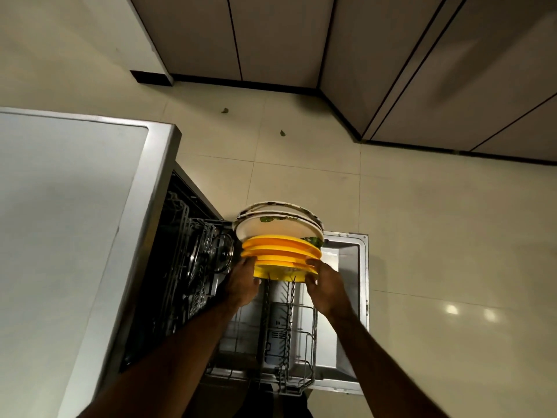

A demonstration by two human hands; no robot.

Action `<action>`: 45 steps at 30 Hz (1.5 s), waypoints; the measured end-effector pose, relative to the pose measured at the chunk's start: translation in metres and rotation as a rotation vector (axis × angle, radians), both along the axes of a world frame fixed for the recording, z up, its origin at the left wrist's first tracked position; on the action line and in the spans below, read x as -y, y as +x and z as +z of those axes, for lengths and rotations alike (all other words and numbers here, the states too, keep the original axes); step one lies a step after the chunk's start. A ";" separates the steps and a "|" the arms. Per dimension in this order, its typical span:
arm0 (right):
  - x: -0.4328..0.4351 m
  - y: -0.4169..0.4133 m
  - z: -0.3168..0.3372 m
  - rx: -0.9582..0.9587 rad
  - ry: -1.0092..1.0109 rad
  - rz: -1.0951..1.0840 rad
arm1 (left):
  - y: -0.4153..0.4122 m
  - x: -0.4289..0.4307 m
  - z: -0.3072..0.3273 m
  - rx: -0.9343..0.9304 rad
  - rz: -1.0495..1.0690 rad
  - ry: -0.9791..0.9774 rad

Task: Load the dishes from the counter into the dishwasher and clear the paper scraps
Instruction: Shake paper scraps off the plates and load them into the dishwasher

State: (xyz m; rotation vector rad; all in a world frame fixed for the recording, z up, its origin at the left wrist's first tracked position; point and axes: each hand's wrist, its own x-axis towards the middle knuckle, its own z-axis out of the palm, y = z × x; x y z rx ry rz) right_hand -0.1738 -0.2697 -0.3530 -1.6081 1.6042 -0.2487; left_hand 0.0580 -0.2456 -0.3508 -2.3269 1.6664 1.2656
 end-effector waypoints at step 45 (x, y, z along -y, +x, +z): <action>-0.303 0.250 0.373 0.401 -0.246 1.320 | 0.054 -0.529 0.379 0.617 1.063 -0.477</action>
